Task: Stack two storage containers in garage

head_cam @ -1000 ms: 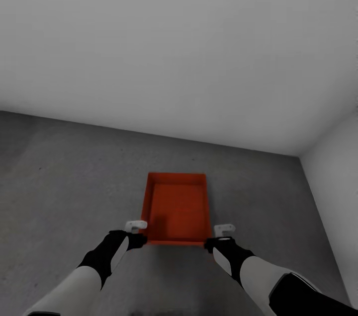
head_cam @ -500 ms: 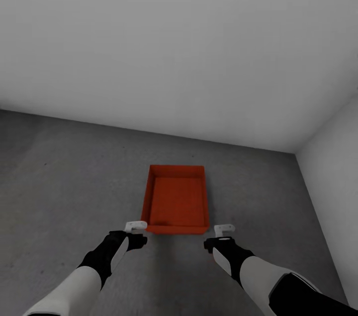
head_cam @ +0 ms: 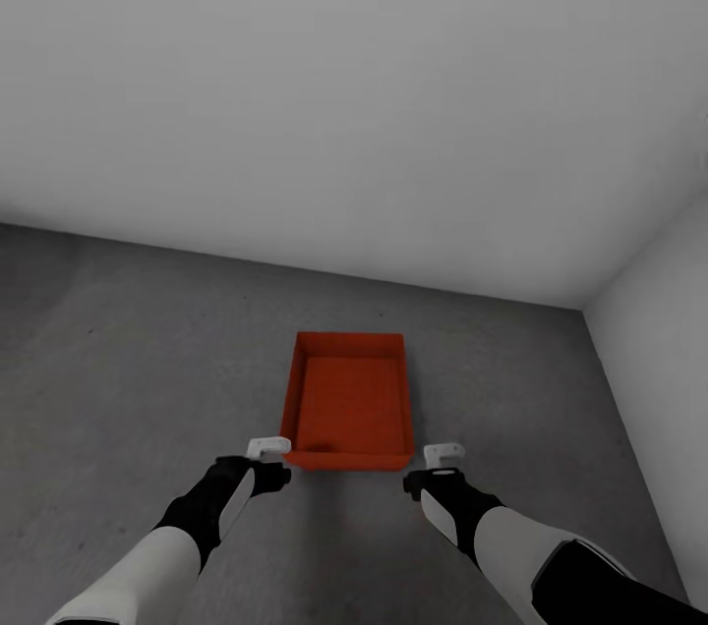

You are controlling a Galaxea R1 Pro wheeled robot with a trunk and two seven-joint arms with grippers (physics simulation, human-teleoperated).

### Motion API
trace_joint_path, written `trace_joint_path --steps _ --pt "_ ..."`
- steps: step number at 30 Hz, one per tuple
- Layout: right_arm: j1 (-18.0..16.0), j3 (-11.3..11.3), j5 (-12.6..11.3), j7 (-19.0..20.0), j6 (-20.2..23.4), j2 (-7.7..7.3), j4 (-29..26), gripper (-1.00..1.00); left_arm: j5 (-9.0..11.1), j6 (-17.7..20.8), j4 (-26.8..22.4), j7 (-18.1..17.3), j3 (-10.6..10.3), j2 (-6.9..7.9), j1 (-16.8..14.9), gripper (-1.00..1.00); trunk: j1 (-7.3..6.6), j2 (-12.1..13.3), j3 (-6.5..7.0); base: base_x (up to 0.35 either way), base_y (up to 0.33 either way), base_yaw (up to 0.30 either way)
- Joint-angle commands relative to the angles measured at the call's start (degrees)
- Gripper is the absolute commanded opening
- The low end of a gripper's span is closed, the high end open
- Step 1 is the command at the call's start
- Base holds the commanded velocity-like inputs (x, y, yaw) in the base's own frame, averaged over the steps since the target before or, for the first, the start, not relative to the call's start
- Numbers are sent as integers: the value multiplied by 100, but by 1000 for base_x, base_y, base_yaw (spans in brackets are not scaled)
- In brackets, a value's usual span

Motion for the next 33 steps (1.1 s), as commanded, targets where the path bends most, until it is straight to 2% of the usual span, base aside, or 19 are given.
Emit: trace_joint_path --steps 1,33 --pt "-1 47 -31 -33 40 -1 -12 100 57 30 -10 33 -16 2 0 100 1 -5 4 0 0 0" --pt "1 40 -31 -33 40 -1 -5 100 57 31 -10 33 -21 -5 -2 100 1 -5 295 0 0 0"
